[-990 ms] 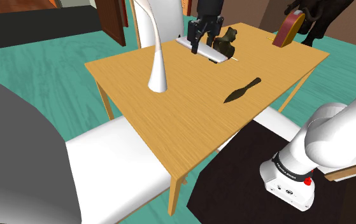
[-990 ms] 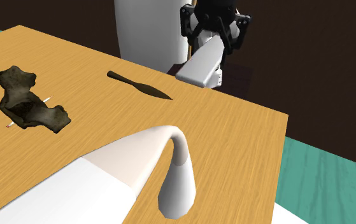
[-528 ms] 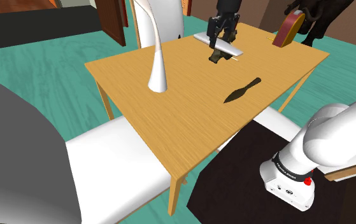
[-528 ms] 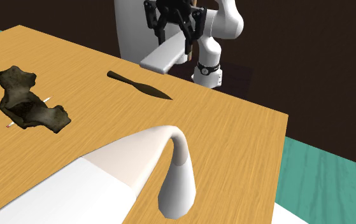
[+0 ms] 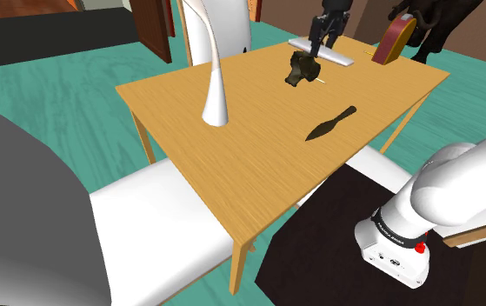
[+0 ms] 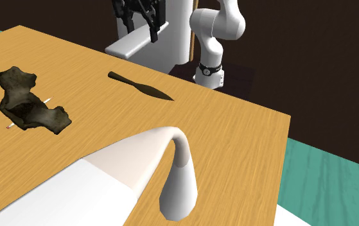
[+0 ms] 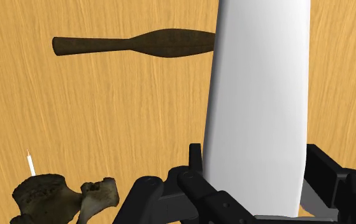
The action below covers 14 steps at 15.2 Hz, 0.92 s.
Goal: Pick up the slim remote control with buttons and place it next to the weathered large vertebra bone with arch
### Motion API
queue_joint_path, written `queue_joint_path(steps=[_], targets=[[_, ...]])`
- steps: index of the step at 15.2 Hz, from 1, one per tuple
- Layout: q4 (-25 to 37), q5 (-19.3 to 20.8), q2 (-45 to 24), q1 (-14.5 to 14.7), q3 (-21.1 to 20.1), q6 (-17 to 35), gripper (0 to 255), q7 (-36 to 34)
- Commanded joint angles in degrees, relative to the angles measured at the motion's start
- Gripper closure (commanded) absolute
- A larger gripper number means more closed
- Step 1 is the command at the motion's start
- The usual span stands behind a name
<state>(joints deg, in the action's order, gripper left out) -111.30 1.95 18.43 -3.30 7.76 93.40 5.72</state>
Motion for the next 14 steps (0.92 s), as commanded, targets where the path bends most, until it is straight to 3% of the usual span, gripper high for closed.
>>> queue_joint_path(steps=[1, 14], targets=[[0.03, 0.54, -0.41, -1.05, 1.99, 0.46, 255, 3.01], [10.85, 0.46, -10.46, -7.5, 14.58, -0.17, 255, 22.34]])
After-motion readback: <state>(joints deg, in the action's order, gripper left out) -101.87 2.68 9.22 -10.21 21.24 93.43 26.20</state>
